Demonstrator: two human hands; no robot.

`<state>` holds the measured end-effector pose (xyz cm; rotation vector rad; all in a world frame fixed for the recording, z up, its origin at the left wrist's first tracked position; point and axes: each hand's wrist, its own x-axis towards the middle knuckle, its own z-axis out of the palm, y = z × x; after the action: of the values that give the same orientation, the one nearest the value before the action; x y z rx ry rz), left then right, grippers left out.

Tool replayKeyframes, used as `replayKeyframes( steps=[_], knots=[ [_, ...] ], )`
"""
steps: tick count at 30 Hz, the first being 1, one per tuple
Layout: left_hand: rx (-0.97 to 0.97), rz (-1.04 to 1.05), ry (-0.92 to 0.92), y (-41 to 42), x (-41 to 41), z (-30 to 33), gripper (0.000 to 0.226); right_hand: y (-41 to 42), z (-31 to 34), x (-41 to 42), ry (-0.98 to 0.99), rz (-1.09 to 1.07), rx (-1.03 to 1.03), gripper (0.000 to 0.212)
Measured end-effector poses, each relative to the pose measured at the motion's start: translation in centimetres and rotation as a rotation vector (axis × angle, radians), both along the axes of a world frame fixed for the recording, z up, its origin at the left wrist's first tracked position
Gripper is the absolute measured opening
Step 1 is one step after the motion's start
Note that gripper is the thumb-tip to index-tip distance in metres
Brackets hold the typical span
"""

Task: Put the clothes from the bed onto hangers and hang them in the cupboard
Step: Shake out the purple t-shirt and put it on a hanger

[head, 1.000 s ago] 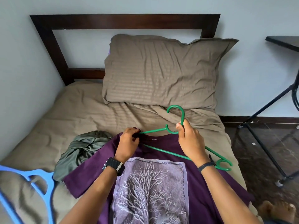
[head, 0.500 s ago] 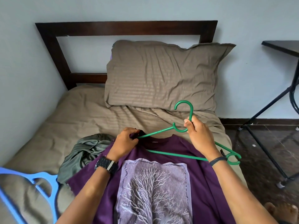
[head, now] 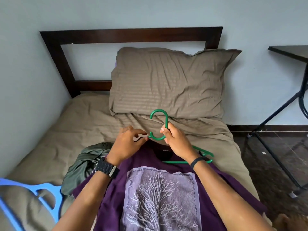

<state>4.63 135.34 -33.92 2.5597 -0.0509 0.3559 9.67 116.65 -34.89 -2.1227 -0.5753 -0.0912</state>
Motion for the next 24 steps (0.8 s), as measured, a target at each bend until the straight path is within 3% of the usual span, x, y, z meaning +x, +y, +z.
replayKeyframes(
  steps=[5,9,11,13,17,20,22,24],
  knots=[
    [-0.12,-0.214,0.253,0.9,1.3,0.4,0.018,0.8,0.8,0.8,0.042,0.064,-0.031,0.016],
    [-0.117,-0.118,0.187,1.2,2.0,-0.1,0.011,0.1,-0.6,0.6,-0.336,-0.244,0.026,0.016],
    [-0.159,-0.081,0.154,1.5,2.2,-0.4,0.015,-0.5,-1.3,-0.7,-0.389,-0.324,0.094,0.016],
    [-0.19,-0.084,0.153,1.5,2.2,-0.6,0.031,-0.7,-2.2,-2.3,-0.294,-0.179,0.078,0.022],
    [-0.227,-0.099,0.166,1.1,2.2,-0.5,0.038,0.2,-4.7,-3.7,0.097,0.15,-0.181,0.034],
    [-0.222,-0.098,0.137,1.0,1.9,-0.2,0.03,0.5,-4.9,-3.8,0.33,0.189,-0.31,0.032],
    [-0.202,-0.082,0.104,0.9,1.5,0.0,0.022,0.3,-5.5,-3.4,0.387,0.136,-0.392,0.021],
    [-0.189,-0.065,0.075,0.9,1.2,0.2,0.022,-0.5,-6.0,-2.6,0.392,0.013,-0.527,0.028]
  ],
)
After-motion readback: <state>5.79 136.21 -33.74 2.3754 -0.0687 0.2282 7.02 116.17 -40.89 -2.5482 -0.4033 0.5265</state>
